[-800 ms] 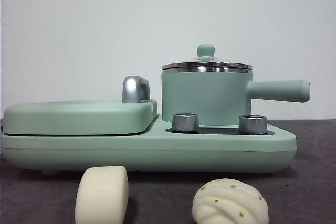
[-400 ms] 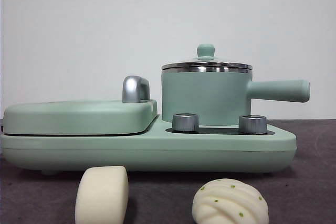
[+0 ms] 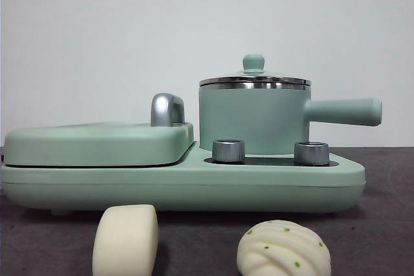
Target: Put the buns in a small steamer
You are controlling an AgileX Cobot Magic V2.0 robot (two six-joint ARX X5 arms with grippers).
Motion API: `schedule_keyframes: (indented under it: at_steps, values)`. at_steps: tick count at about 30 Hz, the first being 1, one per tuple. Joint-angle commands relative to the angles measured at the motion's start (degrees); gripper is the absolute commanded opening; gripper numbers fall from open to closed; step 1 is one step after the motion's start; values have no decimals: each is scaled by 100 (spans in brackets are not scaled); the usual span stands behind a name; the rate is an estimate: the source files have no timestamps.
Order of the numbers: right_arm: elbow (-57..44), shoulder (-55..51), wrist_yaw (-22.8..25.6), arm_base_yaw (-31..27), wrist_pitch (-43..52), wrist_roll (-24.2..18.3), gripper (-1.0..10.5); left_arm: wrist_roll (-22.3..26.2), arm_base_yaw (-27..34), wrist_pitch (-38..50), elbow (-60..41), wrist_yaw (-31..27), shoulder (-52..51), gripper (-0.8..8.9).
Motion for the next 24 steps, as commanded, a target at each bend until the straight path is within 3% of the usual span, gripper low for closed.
schedule_keyframes:
  at_steps: [1,13,24]
  values:
    - [103,26,-7,9,59,-61,444,136,-155,83,363,20,431,412]
    - [103,26,-9,9,57,-61,444,782,-831,33,2358,-74,2957,413]
    - [103,26,-7,9,57,-46,444,1300,-1499,26,4194,-1499,4837,412]
